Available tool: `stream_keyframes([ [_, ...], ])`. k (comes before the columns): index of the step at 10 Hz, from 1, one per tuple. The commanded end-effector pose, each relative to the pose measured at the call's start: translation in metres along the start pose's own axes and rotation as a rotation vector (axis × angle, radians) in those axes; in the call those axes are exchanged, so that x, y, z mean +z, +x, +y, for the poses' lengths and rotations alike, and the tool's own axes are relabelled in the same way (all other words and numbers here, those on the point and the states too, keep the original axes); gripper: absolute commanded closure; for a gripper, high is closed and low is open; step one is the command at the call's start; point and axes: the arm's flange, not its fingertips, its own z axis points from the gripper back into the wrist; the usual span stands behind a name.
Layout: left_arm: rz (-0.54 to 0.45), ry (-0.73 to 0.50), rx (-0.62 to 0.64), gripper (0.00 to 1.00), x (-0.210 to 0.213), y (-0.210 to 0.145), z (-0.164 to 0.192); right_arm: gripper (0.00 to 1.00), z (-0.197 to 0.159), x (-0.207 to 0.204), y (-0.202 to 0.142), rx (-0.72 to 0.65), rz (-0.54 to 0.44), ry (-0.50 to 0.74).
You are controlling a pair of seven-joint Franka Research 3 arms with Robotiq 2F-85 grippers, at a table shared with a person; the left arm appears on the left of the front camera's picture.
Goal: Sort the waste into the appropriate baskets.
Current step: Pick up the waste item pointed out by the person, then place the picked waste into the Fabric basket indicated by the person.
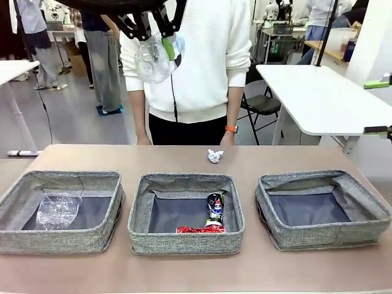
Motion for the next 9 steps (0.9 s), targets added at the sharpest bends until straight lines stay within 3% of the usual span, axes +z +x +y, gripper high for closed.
stream_keyframes([
  [1,-0.015,-0.003,-0.016,0.78,-0.0154,-0.0013,0.0024,0.00,-0.0012,-0.0002,-0.0004,0.016,0.002,0.005],
  [9,-0.015,-0.003,-0.016,0.78,-0.0154,-0.0013,0.0024,0.00,-0.0012,-0.0002,-0.0004,0.016,0.002,0.005],
])
